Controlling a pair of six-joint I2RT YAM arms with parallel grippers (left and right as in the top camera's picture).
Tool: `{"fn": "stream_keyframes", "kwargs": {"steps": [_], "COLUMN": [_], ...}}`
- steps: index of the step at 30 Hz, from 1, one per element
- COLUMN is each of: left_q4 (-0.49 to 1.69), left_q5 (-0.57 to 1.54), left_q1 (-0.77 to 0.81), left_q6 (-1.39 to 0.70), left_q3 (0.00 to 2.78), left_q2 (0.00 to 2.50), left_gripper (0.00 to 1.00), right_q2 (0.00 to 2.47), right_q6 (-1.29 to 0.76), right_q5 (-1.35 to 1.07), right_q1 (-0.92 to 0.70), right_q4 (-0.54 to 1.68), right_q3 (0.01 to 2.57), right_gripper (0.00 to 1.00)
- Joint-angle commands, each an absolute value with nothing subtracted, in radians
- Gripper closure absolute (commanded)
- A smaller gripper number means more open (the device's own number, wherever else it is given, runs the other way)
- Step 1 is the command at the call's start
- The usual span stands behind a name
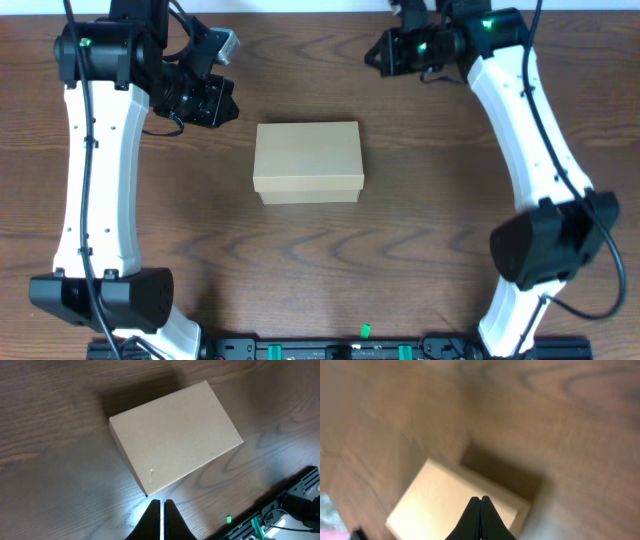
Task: Pack container
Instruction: 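Press down on the closed lid with both grippers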
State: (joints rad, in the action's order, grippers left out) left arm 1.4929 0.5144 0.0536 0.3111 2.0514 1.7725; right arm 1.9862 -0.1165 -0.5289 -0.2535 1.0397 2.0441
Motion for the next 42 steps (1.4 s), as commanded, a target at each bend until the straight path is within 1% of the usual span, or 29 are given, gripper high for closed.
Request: {"fn": "stream_keyframes", "kwargs": {"steps": [1, 6, 10, 18, 24, 34, 42], "left_q4": [1.499, 1.443, 1.353, 1.206, 1.098, 1.073, 1.064], "left_q5": [0.495, 0.503, 0.577, 0.58, 0.576, 0.574, 0.573], "left_q1": [0.054, 0.058, 0.067, 0.133, 0.152, 0.151, 0.151], "left_q6": [0.318, 0.318, 0.318, 0.317, 0.264, 0.265, 0.265], "left_q3": [2.022, 1.915, 1.804, 1.647, 1.548, 1.415, 1.393], "left_q2": [1.765, 1.765, 1.765, 1.765, 1.765, 1.765, 1.765], "left_gripper": [0.94, 0.94, 0.95, 0.94, 0.94, 0.94, 0.94], "right_q2": [1.951, 1.953, 1.953, 1.953, 1.953, 1.934, 1.869], "right_q6": [-0.058, -0.058, -0.067, -0.1, -0.1, -0.112, -0.119], "right_q5": [-0.425, -0.403, -0.329, -0.352, -0.371, -0.371, -0.365], "right_q1": [-0.311, -0.373, -0.412, -0.428, -0.467, -0.49, -0.493], "right_q4": [1.126, 1.243, 1.237, 1.214, 1.23, 1.219, 1.267], "right_q3": [2.063, 2.023, 1.94, 1.766, 1.718, 1.719, 1.718], "right_gripper": [0.99, 0.99, 0.99, 0.99, 0.99, 0.99, 0.99]}}
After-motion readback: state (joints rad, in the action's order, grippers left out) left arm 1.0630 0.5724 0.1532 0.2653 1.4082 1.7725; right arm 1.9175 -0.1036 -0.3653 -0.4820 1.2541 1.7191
